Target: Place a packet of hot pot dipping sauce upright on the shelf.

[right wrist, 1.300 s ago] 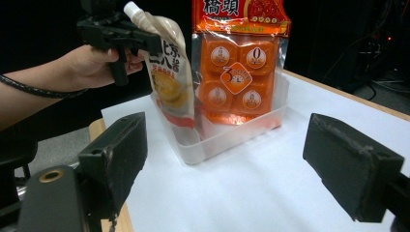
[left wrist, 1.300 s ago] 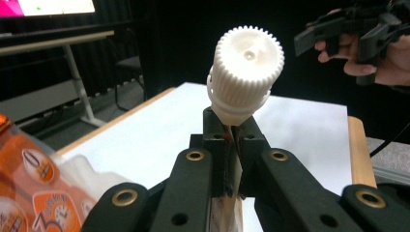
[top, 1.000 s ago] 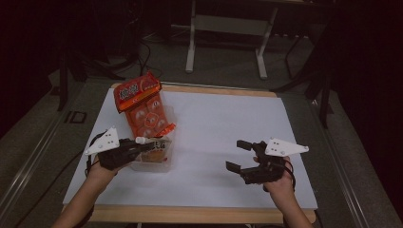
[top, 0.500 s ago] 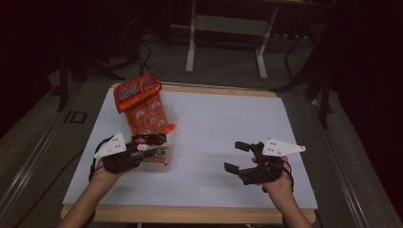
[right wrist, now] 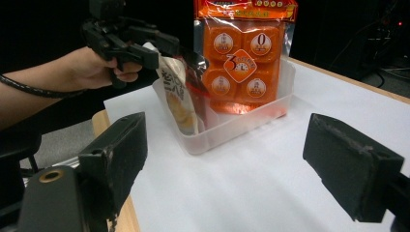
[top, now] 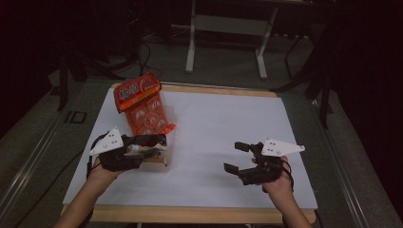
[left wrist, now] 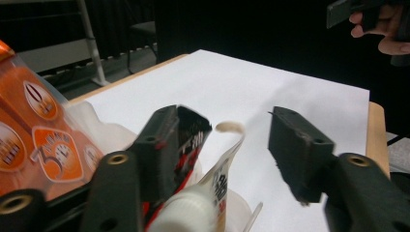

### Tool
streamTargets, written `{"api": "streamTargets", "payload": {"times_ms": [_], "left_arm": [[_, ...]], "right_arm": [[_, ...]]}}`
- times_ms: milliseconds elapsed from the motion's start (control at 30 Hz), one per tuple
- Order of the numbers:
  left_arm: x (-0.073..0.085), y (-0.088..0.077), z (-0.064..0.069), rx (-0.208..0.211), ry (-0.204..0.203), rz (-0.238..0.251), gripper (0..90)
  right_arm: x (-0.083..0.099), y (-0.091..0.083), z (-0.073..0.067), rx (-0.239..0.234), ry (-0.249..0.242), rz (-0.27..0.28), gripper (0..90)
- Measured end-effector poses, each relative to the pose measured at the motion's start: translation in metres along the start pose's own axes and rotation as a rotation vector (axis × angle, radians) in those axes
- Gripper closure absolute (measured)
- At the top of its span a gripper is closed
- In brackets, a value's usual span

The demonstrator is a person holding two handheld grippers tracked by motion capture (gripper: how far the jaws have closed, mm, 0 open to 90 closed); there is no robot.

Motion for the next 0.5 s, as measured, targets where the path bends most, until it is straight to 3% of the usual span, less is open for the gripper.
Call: {"api": "streamTargets", "payload": {"times_ms": [133,267,500], "left_arm": [[-0.011,-0.005,0.004,0.019,-0.008,0.033,33.4],[-0.019,-0.008,0.007,0.007,-0.026,0.049,18.7],[-0.033,-0.009,0.023,-0.019,-0.017,0.057,11.7]], "right_arm": [[-0.001,-0.002,0.0,0.002,-0.001,0.006,15.8],[-0.002,-0.003,0.0,0.003,0.0,0.008,15.8],[-0.004,-0.004,-0.001,0.006,-0.004,0.012,15.8]]}}
Point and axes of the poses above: each handheld gripper's, and its own axes: y roughly forward along the jaws, x roughly out of its underside, z roughly to its right, the point moved 2 cm from there along y, roughly forward along the jaws, and after that the axes turned 7 degrees about -x, right-handed, at the moved point
